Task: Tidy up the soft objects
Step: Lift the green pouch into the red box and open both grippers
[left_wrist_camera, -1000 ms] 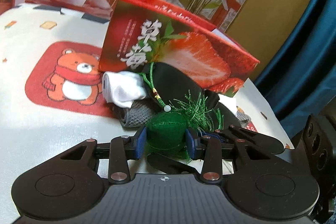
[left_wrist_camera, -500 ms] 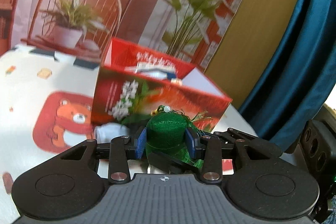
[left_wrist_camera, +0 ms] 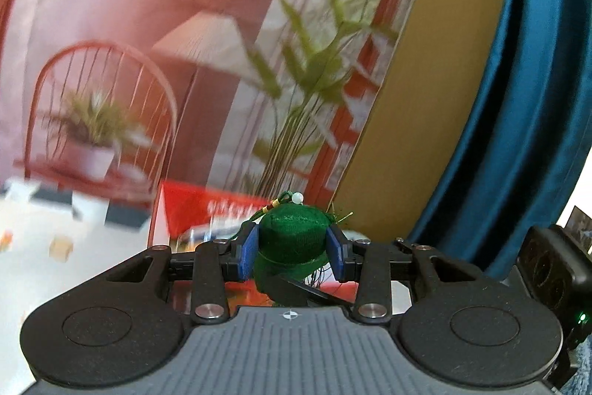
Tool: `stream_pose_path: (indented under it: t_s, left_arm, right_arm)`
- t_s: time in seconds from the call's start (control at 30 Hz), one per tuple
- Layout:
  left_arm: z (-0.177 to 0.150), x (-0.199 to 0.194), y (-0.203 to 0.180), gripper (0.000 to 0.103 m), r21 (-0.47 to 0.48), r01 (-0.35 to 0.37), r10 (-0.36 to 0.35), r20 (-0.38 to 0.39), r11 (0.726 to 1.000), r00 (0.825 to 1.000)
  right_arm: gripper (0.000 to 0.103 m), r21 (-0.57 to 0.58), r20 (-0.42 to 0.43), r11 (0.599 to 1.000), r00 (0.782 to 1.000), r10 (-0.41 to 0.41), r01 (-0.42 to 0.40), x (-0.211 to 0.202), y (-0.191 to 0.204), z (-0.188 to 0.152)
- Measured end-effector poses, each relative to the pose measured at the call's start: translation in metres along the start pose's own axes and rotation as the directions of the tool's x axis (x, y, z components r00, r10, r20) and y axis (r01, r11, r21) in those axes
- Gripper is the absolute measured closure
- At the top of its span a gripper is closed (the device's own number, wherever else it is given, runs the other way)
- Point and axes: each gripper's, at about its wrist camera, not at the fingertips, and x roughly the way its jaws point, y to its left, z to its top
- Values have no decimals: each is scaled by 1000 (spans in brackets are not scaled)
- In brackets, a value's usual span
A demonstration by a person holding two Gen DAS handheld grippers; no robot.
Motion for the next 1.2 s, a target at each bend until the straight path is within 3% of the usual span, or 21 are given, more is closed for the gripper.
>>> stream_pose_path:
  t_s: [0.3,0.47,0.7,1.1,1.2]
  left_arm:
    - [54,41,-16,62,58,23,-28,96,998,995]
    - [63,76,-17,62,48,35,-38,52,998,998]
    - [44,124,-11,62,43,38,-36,-62,998,997]
    - [14,198,-10,61,37,48,-39,-227,998,973]
    - [10,204,-12,58,76,15,3,-234,997,972]
  right_arm:
    - [45,-69,92,996,995,-47,53,18,-47,55]
    - [45,-83,73,994,995,-66,72,29,-73,61]
    - [45,-44,-10,995,996,-89,88,49,-109,30]
    - [43,73,-153,990,982,-110,122,65,-161,-31]
    - [42,84,-176,985,976,-131,148,65,-167,-41]
